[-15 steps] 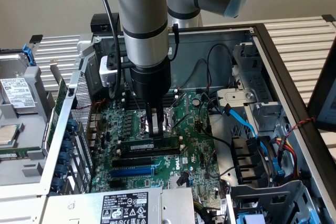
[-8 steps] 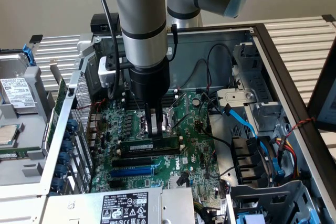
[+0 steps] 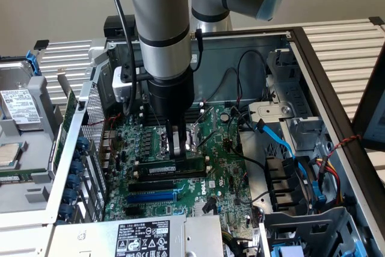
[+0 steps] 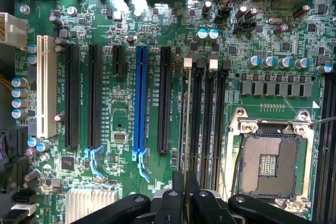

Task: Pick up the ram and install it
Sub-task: 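Insert the ram into the slot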

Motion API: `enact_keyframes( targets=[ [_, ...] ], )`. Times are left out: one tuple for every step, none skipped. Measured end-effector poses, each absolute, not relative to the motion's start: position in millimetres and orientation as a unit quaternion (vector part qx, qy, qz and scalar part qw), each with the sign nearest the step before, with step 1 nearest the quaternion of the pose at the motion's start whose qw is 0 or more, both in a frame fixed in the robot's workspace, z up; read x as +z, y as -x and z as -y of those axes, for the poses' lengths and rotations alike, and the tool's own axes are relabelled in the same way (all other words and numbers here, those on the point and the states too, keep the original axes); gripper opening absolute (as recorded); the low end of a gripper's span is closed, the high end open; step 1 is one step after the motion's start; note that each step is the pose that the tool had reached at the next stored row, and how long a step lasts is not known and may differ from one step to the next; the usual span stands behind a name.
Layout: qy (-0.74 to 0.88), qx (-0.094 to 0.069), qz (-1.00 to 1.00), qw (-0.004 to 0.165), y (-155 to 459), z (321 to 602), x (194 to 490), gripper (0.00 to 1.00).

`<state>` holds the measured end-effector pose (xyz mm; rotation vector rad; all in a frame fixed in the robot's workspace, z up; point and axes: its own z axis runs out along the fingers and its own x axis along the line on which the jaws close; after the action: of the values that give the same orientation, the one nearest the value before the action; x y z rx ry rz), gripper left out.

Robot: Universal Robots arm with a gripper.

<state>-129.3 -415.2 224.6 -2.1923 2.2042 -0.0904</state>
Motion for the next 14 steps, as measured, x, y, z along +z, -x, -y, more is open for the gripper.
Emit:
enact_keyframes(
  targets=[
    [0.705,-0.029,-0.709,0.016,129,415,224,0.14],
    [0.705,-0.029,-0.709,0.016,130,415,224,0.14],
    [0.705,-0.029,-0.709,0.015,130,415,224,0.15],
    [0.705,-0.026,-0.709,0.012,130,415,224,0.15],
    [0.705,-0.021,-0.709,0.008,130,415,224,0.22],
    [0.705,-0.016,-0.709,0.003,130,415,225,0.22],
    [0.705,-0.012,-0.709,-0.002,130,415,225,0.22],
    [0.705,-0.008,-0.709,-0.005,130,416,225,0.22],
    [0.705,-0.006,-0.709,-0.007,130,416,227,0.22],
    [0.705,-0.006,-0.709,-0.007,130,416,230,0.22],
    [0.705,-0.006,-0.709,-0.007,130,416,233,0.22],
    [0.705,-0.006,-0.709,-0.007,130,416,237,0.22],
    [0.705,-0.006,-0.709,-0.007,130,417,240,0.22],
    [0.705,-0.006,-0.709,-0.007,130,417,244,0.22]
  ],
)
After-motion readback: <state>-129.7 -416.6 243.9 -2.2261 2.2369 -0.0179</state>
